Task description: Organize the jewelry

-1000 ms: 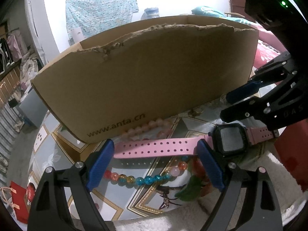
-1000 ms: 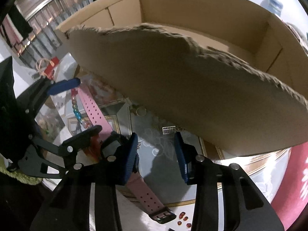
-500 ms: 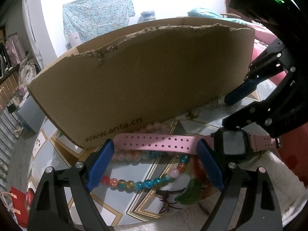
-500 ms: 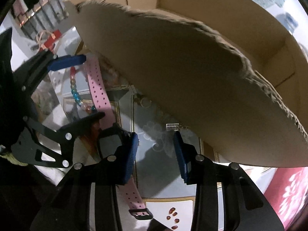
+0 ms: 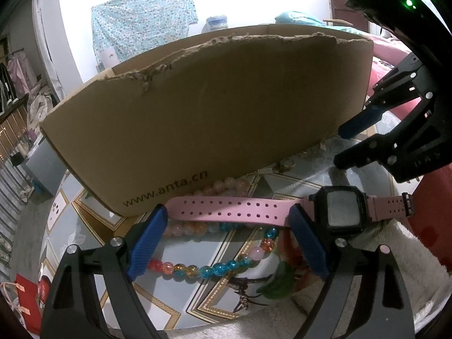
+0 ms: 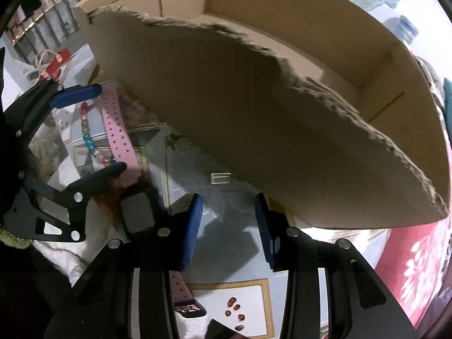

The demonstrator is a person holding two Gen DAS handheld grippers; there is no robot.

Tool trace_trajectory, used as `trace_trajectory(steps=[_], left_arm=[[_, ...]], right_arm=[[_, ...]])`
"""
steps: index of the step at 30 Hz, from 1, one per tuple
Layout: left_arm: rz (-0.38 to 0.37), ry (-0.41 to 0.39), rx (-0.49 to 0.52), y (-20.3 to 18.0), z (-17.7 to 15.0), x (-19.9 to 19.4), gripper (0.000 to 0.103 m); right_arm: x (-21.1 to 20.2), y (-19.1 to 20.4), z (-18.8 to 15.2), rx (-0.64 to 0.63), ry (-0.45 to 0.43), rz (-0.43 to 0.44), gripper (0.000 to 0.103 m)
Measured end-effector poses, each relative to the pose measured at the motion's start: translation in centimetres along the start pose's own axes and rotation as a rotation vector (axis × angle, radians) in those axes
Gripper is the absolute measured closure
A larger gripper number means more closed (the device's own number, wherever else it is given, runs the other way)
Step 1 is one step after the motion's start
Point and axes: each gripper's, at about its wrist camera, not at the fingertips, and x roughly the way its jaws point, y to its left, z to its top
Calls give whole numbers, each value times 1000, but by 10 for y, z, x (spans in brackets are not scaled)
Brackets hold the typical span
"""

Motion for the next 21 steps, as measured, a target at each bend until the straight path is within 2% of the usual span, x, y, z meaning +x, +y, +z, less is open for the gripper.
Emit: trace_trajectory(steps=[3,8,10,12,15,18,21], left_arm=[[-1,0,-3,1,0,0,18],[-2,2,-16,3,0,0,18],[-1,4,-20,3,0,-1,18],[-2,5,-24,4,1,-1,18],[-3,9,-30,6,3,-1,18],[-2,9,-35,7,5,-3,18],[-1,15,-41,8,6,-3,18]], right_arm=[[-4,-3,-4,30,-21,-28,70],[-28,-6,-19,116,-139,24,69],[-37,-3,-26,120,-175,56,64],[-46,8,-37,100,-204,93,52],[-45,36,-46,48,-202,115,50],[-33,60,-56,-41,-200,40,50],[-19,76,-62,-69,-202,3,50]])
